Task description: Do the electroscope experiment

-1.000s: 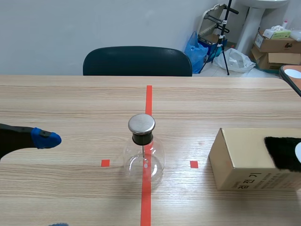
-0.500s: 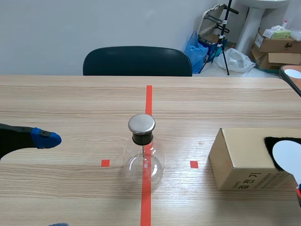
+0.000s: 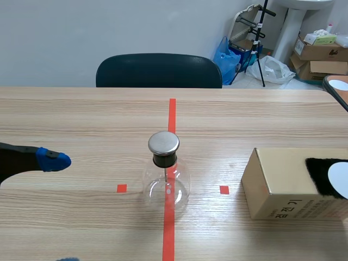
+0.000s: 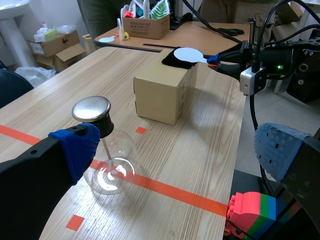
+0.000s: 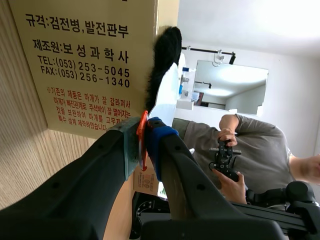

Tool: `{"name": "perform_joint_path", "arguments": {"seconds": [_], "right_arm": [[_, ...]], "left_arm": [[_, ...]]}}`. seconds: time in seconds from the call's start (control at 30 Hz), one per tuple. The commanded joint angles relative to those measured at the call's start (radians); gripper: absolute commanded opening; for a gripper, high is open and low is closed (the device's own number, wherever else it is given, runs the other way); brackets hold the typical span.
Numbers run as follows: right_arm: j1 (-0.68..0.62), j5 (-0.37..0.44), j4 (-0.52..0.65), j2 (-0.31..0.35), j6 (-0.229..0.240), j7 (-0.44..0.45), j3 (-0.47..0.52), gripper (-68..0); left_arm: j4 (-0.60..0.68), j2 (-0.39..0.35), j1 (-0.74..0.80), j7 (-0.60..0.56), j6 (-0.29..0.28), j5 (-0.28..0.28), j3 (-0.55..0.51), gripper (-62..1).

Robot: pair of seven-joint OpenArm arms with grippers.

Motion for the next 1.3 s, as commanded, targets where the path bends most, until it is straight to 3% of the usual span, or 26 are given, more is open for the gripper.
{"name": "perform_joint_path", "arguments": {"seconds": [0.0,0.23,0.4,0.53,0.9,1.0,1.23,1.27], "right_arm": [[-0.005,0.007,0.023,0.023,-0.050,0.002,0.003,-66.4],[-0.008,0.007,0.116,0.023,-0.050,-0.067,-0.014,-66.4],[-0.029,0.007,0.230,0.029,0.018,-0.172,-0.060,-66.4],[-0.046,-0.001,0.312,0.031,0.024,-0.231,-0.102,-66.4],[-0.045,-0.047,0.461,0.065,0.055,-0.415,-0.274,-66.4],[-0.039,-0.073,0.496,0.066,0.085,-0.475,-0.322,-66.4],[0.017,-0.111,0.510,0.132,0.098,-0.639,-0.467,-66.4],[0.026,-0.117,0.510,0.143,0.098,-0.661,-0.487,-66.4]], "left_arm": [[0.005,0.005,0.000,-0.010,-0.002,-0.011,-0.005,1.4],[0.005,0.005,0.000,-0.010,-0.002,-0.011,-0.005,1.4],[0.005,0.005,0.000,-0.010,-0.002,-0.011,-0.005,1.4],[0.005,0.005,0.000,-0.009,-0.002,-0.010,-0.005,1.4],[0.005,0.005,0.000,-0.009,-0.003,-0.010,-0.005,1.4],[0.005,0.005,0.000,-0.009,-0.002,-0.010,-0.005,1.4],[0.004,0.005,0.000,0.000,-0.002,-0.010,-0.005,1.4],[0.004,0.005,0.000,0.007,-0.002,-0.010,-0.005,-4.2]]}}
